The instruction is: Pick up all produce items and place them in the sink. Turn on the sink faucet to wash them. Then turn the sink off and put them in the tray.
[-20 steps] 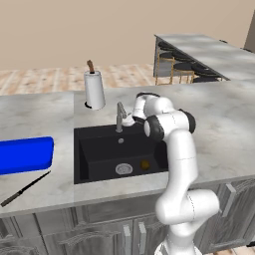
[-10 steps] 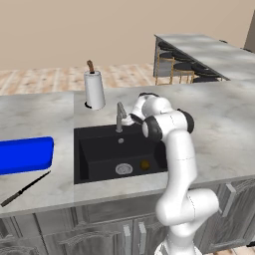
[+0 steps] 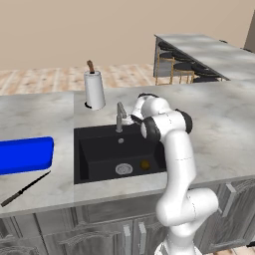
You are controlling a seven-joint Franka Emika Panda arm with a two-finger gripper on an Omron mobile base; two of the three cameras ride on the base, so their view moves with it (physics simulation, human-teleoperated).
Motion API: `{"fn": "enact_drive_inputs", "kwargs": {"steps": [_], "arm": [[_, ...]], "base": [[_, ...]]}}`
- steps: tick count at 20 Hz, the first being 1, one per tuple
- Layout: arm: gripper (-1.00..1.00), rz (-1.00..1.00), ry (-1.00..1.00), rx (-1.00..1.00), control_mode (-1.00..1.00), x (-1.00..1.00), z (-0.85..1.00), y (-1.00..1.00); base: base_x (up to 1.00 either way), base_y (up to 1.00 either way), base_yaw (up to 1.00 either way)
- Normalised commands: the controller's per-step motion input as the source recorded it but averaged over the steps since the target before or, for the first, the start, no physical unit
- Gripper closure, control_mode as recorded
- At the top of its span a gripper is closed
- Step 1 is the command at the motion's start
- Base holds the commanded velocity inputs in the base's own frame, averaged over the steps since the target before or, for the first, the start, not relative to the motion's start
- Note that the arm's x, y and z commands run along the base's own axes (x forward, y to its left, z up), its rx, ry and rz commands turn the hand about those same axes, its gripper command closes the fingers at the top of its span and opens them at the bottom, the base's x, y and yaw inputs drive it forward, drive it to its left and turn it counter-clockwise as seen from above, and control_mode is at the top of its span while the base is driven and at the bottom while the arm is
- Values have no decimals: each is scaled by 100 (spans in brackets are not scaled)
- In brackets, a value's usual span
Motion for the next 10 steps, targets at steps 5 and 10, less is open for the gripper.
{"fn": "enact_drive_inputs", "kwargs": {"steps": [5,10], "arm": [[100,0,9,13,-100,0,-35,-86],[100,0,7,15,-100,0,-37,-91]], "base": [[0,0,0],[0,0,0]]}}
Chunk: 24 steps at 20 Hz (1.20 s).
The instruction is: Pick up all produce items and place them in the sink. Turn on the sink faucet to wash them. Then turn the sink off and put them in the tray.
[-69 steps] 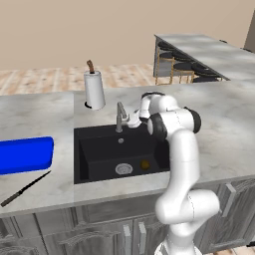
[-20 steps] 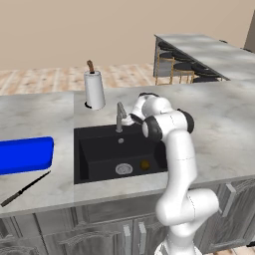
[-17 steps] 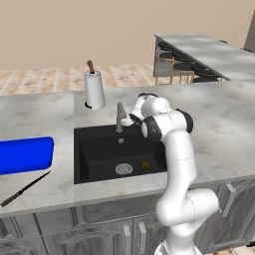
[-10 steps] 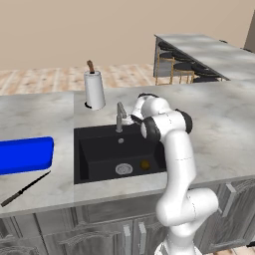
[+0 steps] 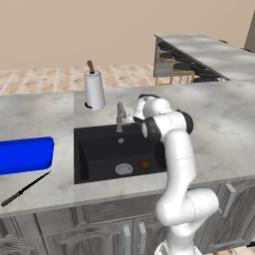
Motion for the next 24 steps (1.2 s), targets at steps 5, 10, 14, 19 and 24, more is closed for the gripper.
{"fn": "enact_drive_inputs", "kwargs": {"steps": [5,10,14,19,24], "arm": [[100,0,3,15,-100,0,-38,-98],[100,0,1,13,-100,0,-43,-100],[100,0,3,13,-100,0,-44,-100],[100,0,4,13,-100,0,-44,-96],[100,0,6,12,-100,0,-45,-83]], "base": [[0,0,0],[0,0,0],[0,0,0],[0,0,0],[0,0,0]]}}
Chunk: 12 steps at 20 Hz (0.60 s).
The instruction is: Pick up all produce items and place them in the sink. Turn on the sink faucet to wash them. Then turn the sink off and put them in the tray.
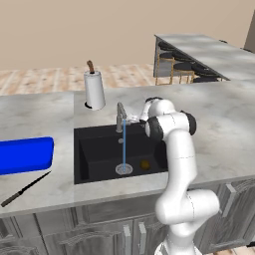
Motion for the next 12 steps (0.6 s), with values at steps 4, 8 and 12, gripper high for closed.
{"fn": "enact_drive_inputs", "kwargs": {"steps": [4,8,12], "arm": [[100,13,-3,1,-100,3,-4,-8],[100,22,-11,0,-100,12,0,0],[100,25,-15,0,-100,17,0,0]], "base": [[0,0,0],[0,0,0],[0,0,0]]}}
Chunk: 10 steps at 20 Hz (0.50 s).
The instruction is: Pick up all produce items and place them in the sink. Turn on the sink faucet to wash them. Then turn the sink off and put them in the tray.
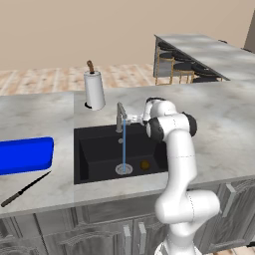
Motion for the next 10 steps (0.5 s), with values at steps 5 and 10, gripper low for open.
{"fn": "enact_drive_inputs", "kwargs": {"steps": [5,10], "arm": [[100,27,-23,1,-100,9,0,0],[100,12,-14,0,-100,-4,1,10]], "base": [[0,0,0],[0,0,0]]}}
